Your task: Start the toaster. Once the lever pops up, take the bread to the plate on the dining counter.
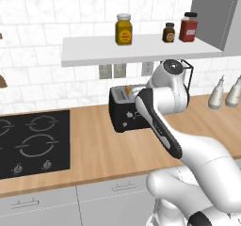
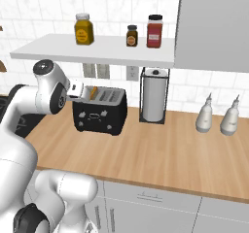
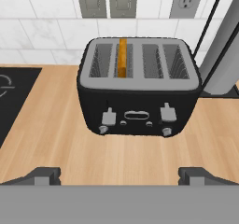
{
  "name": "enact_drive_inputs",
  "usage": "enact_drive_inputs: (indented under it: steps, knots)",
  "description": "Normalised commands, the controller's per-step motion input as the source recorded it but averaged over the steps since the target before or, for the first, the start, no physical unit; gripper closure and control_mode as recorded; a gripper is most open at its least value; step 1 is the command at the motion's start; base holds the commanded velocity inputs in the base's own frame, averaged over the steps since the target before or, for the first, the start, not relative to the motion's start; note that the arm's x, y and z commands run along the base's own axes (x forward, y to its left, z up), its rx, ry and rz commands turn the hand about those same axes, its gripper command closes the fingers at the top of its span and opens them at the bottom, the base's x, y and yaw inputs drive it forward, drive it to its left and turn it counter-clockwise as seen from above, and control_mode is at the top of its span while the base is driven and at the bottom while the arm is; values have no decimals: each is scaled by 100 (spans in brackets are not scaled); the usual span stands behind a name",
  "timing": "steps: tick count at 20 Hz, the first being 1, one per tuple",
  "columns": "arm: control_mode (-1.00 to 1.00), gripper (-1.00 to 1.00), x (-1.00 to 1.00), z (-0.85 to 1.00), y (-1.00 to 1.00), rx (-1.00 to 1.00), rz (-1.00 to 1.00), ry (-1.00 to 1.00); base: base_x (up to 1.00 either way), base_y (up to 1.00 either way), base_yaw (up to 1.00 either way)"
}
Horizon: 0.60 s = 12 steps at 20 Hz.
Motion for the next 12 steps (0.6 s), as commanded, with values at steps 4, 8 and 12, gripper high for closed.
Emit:
enact_drive_inputs:
  steps: [4,8,12]
  knots:
    - [-100,-100,0,0,0,0,0,0,0,0,0]
    - [-100,-100,0,0,0,0,0,0,0,0,0]
    - [-100,-100,0,0,0,0,0,0,0,0,0]
